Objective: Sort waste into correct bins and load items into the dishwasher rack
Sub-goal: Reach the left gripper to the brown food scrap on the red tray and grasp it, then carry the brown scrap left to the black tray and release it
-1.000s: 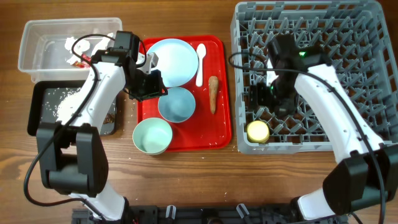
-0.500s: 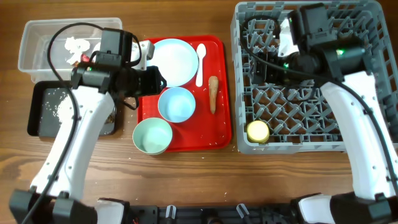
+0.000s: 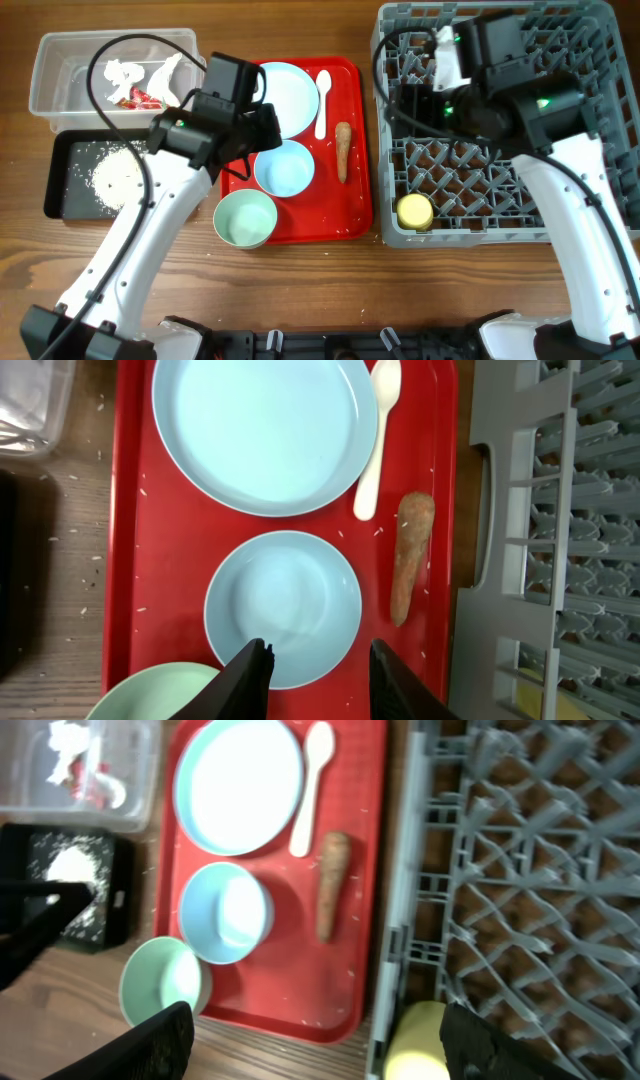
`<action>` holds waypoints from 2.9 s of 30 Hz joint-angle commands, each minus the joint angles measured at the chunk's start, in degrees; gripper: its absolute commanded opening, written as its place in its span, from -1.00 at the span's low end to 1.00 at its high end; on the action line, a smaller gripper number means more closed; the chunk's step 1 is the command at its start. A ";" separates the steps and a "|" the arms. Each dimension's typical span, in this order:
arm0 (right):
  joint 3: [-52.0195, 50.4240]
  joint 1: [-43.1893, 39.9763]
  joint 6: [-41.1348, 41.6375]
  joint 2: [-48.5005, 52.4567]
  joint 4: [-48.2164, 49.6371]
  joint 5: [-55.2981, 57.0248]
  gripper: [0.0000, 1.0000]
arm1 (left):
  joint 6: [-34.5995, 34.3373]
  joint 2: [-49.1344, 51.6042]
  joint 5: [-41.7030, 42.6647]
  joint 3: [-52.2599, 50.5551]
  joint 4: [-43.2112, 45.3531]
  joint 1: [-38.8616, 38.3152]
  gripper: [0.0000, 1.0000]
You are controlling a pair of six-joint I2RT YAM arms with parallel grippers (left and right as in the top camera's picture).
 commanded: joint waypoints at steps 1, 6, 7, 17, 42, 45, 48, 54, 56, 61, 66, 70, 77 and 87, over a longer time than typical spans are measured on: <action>0.85 2.56 3.17 -0.94 0.59 5.38 0.61 | -3.32 2.84 -1.77 -0.26 0.17 -1.03 -0.35; 0.85 2.71 6.82 -0.94 0.68 11.30 0.64 | -4.20 6.99 -1.75 -0.26 3.69 -2.38 -0.28; 0.85 2.67 7.78 -0.94 0.68 12.83 0.67 | -4.22 8.22 -1.75 -0.26 5.05 -2.86 -0.24; 0.92 -6.97 9.40 -1.20 0.46 16.85 0.99 | -6.12 21.40 0.35 0.83 21.75 -9.31 0.26; 0.90 -11.54 6.43 -1.16 -1.31 16.90 0.99 | 0.66 39.23 -5.64 11.82 18.64 -14.67 0.26; 0.90 -11.54 6.27 -1.16 -1.51 16.92 0.99 | 0.66 40.92 -5.64 11.82 18.64 -14.71 0.22; 0.90 -11.54 5.29 -1.16 -1.53 16.92 0.99 | 0.63 42.38 -5.64 11.82 18.67 -14.71 0.02; 0.90 -11.54 4.98 -1.16 -1.53 16.94 0.99 | 0.63 42.32 -5.64 11.82 18.86 -14.71 -0.78; 0.90 -11.54 4.98 -1.16 -1.51 16.92 0.99 | 0.61 42.07 -5.62 11.85 18.82 -14.71 -0.91; 0.90 -11.54 5.01 -1.16 -1.46 16.92 0.99 | 0.63 38.99 -5.62 13.22 15.32 -14.60 -0.92; 0.90 -11.54 4.96 -1.16 -1.20 16.92 0.99 | 0.63 31.28 -5.64 16.37 8.57 -13.57 -0.92; 0.90 -11.54 4.96 -1.16 -1.03 16.92 0.99 | 0.63 21.92 -5.64 16.81 4.09 -10.56 -0.92; 0.90 -11.54 4.94 -1.16 -0.87 16.92 1.00 | 0.33 11.17 -10.38 16.81 -6.29 2.89 -0.92; 0.85 -11.54 4.98 -1.16 -0.76 16.87 1.00 | -0.09 13.16 -11.21 16.22 -15.02 28.57 -0.92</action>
